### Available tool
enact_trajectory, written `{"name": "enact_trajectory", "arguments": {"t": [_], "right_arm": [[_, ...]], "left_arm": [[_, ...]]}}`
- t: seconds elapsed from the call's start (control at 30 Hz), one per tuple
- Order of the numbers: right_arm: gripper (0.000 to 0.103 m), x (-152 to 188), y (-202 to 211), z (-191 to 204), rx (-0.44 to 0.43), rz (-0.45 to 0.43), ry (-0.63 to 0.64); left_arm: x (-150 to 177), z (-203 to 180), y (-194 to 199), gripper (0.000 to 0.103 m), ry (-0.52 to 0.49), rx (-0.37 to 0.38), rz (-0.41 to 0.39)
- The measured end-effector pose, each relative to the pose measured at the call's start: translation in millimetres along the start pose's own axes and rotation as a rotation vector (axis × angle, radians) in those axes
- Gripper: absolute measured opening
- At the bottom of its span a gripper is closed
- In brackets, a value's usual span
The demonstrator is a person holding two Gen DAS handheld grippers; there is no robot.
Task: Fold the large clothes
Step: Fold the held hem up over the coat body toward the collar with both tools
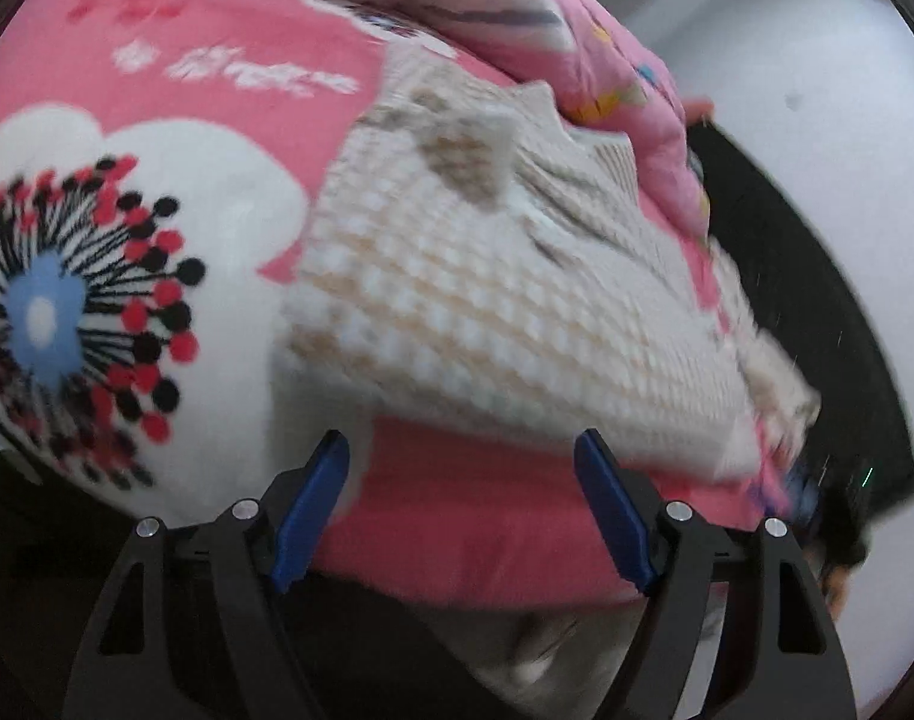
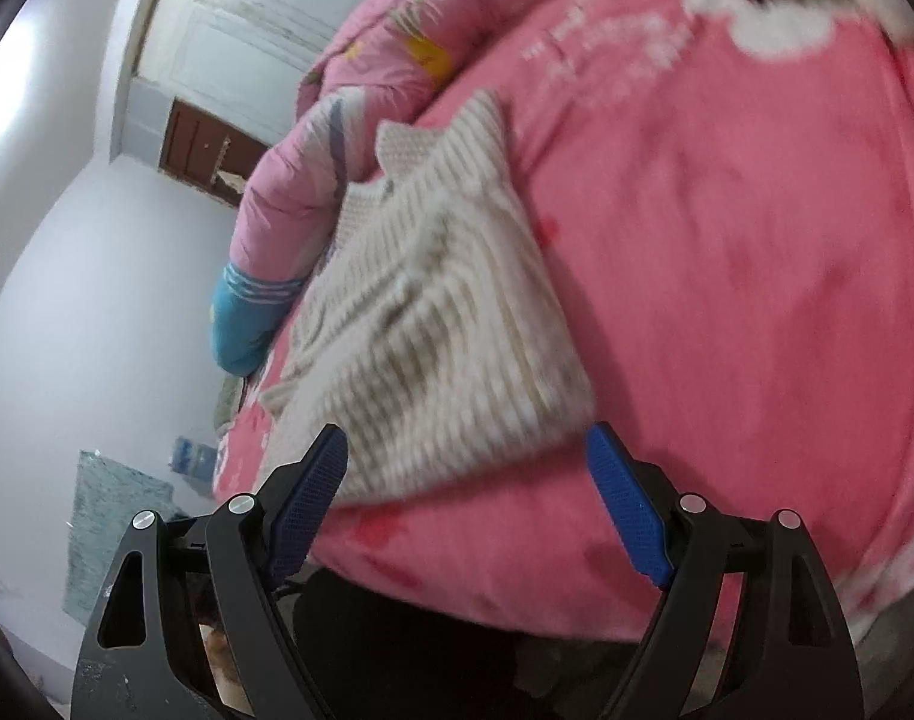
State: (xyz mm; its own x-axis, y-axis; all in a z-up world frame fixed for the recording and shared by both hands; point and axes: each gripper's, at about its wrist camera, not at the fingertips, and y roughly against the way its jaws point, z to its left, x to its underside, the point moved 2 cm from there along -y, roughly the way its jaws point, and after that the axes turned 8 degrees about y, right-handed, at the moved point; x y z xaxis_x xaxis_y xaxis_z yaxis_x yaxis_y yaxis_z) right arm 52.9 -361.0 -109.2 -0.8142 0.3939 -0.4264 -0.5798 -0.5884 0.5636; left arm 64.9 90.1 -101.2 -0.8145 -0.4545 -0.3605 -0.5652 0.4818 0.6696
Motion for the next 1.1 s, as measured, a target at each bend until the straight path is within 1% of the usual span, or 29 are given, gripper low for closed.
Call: {"name": "enact_trajectory", "arguments": {"t": [0.07,0.13,0.17,0.2,0.23,0.27,0.3,0.33,0.37,0.4,0.43,0.47,0.5,0.53,0.57,0.63,0.67,0.73,0.8,0.87,0.9,0.93,0.97,1.0,1.03,1.07,1.1], "right_arm": [[0.078,1.5,-10.2,-5.2,-0.033,0.013,-0.03],[0.074,-3.4,-17.3,-9.8,-0.061,-0.013,-0.057],[0.071,-9.0,-21.1,-12.7,-0.073,-0.032,-0.076],[0.067,-12.1,-22.8,-13.4,-0.078,-0.039,-0.082],[0.063,-16.9,-26.7,-14.8,-0.08,-0.048,-0.091],[0.059,-21.6,-30.5,-15.5,-0.073,-0.056,-0.094],[0.051,-25.3,-34.8,-15.2,-0.06,-0.063,-0.08],[0.038,-28.0,-38.5,-15.5,-0.036,-0.071,-0.068],[0.03,-31.1,-42.4,-15.8,-0.013,-0.067,-0.067],[0.018,-32.3,-42.9,-14.8,-0.013,-0.064,-0.072],[0.015,-34.3,-36.8,-8.1,-0.024,-0.085,-0.062],[0.013,-34.9,-31.2,-2.0,-0.031,-0.105,-0.039],[0.011,-36.4,-18.7,10.9,-0.037,-0.143,0.003],[0.01,-37.3,-8.7,20.7,-0.042,-0.166,0.034],[0.009,-37.7,2.9,31.9,-0.055,-0.186,0.065],[0.008,-36.7,13.0,41.8,-0.066,-0.192,0.087],[0.008,-33.7,22.7,47.0,-0.081,-0.194,0.101],[0.008,-25.4,35.6,47.6,-0.096,-0.196,0.107],[0.009,-14.4,38.3,38.3,-0.113,-0.164,0.086],[0.017,-6.6,29.2,16.5,-0.116,-0.098,0.026],[0.024,-0.9,20.4,-4.7,-0.092,-0.05,-0.047],[0.03,4.8,13.9,-26.1,-0.058,-0.013,-0.123],[0.03,9.5,13.2,-42.7,-0.062,-0.005,-0.174],[0.027,12.4,16.1,-49.1,-0.112,-0.017,-0.2],[0.029,13.4,21.3,-51.6,-0.134,-0.03,-0.212],[0.03,11.8,28.5,-50.5,-0.116,-0.045,-0.202],[0.035,7.2,41.8,-47.4,-0.064,-0.086,-0.168]], "left_arm": [[-12.6,9.6,-0.9,0.076,0.064,0.083,-0.035],[-22.5,15.6,-1.2,0.072,0.123,0.125,-0.062],[-27.2,17.7,-2.0,0.067,0.152,0.119,-0.073],[-30.8,16.2,-3.5,0.057,0.162,0.103,-0.08],[-33.9,14.5,-5.2,0.053,0.16,0.087,-0.087],[-37.7,11.1,-7.7,0.05,0.148,0.058,-0.097],[-39.4,8.1,-10.0,0.043,0.136,0.031,-0.107],[-40.9,3.6,-12.1,0.036,0.112,-0.007,-0.122],[-41.7,-0.4,-13.2,0.032,0.085,-0.04,-0.131],[-41.4,-8.6,-13.4,0.025,0.038,-0.092,-0.148],[-41.5,-16.7,-12.6,0.018,-0.004,-0.13,-0.162],[-39.5,-31.9,-7.5,0.015,-0.082,-0.196,-0.191],[-35.8,-47.2,1.5,0.012,-0.15,-0.245,-0.228],[-33.2,-56.8,11.3,0.011,-0.186,-0.257,-0.26],[-30.8,-60.5,23.5,0.011,-0.206,-0.248,-0.283],[-29.2,-63.7,38.4,0.01,-0.212,-0.24,-0.306],[-28.1,-63.9,44.7,0.01,-0.206,-0.237,-0.311],[-22.0,-57.2,62.6,0.01,-0.179,-0.194,-0.293],[-11.5,-43.7,71.6,0.011,-0.143,-0.171,-0.257],[0.0,-23.8,65.1,0.018,-0.091,-0.163,-0.201],[4.3,-13.5,58.3,0.023,-0.069,-0.167,-0.166],[8.9,2.7,50.8,0.028,-0.023,-0.179,-0.127],[13.0,14.0,49.4,0.03,0.026,-0.183,-0.109],[15.9,28.1,50.6,0.033,0.085,-0.173,-0.103],[16.5,38.9,54.9,0.034,0.132,-0.15,-0.113],[15.7,45.0,61.9,0.034,0.156,-0.133,-0.137],[14.6,47.7,69.8,0.034,0.162,-0.128,-0.167]]}}
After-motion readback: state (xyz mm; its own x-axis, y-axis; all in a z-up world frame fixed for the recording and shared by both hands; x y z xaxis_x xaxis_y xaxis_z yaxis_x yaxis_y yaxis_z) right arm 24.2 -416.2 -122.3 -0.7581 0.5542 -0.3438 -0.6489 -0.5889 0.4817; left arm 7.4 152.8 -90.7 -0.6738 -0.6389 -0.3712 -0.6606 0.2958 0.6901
